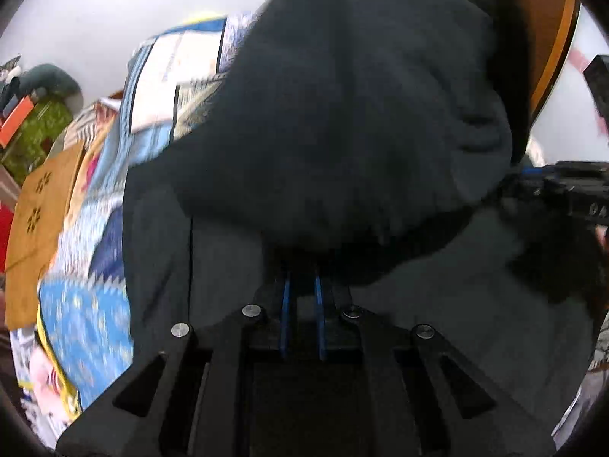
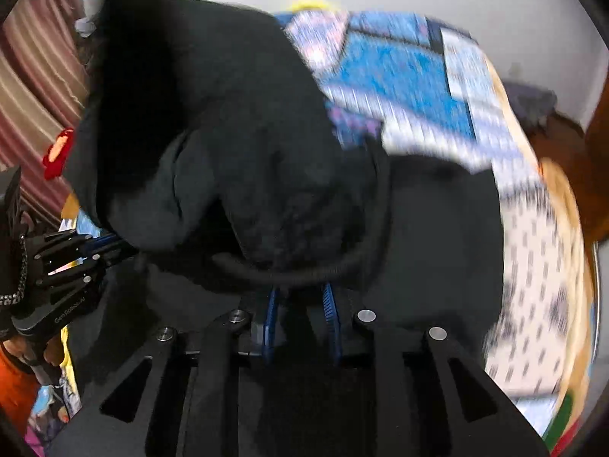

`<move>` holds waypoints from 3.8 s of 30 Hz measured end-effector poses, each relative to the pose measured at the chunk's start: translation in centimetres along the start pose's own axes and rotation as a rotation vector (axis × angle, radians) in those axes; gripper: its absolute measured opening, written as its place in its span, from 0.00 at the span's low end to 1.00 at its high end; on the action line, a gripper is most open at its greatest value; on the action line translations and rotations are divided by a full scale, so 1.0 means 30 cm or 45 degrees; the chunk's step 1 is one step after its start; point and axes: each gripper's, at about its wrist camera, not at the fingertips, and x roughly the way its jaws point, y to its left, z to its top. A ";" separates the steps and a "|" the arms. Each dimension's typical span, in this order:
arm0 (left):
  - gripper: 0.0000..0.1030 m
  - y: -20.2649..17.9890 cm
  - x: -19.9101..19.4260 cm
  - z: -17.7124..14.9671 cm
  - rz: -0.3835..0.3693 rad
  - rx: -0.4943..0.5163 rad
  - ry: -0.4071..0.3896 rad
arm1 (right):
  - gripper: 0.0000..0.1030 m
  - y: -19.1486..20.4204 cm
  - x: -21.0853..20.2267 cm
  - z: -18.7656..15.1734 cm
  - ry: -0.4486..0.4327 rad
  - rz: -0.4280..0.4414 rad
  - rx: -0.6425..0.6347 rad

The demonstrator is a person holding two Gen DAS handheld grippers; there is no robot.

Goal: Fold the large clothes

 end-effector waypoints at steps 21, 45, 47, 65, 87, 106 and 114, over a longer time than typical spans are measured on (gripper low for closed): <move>0.49 0.054 -0.276 -0.043 0.105 -0.163 -0.222 | 0.64 0.080 -0.236 -0.051 -0.233 -0.016 -0.041; 0.72 0.415 -0.216 -0.020 0.074 -0.445 -0.177 | 0.68 -0.081 -0.245 -0.057 -0.213 -0.094 -0.007; 0.72 0.473 -0.162 -0.017 0.031 -0.496 -0.133 | 0.68 -0.141 -0.229 -0.024 -0.207 -0.126 0.042; 0.62 0.621 0.302 0.042 -0.382 -0.643 0.020 | 0.63 -0.474 0.158 0.128 0.135 0.207 0.465; 0.26 0.585 0.264 0.216 0.089 -0.458 0.016 | 0.23 -0.363 0.161 0.231 0.077 -0.038 0.299; 0.68 0.498 -0.239 -0.070 0.212 -0.306 -0.123 | 0.67 -0.196 -0.332 -0.010 -0.167 -0.192 0.008; 0.68 0.566 -0.187 -0.323 0.113 -0.473 0.030 | 0.67 -0.252 -0.322 -0.171 -0.091 -0.167 0.095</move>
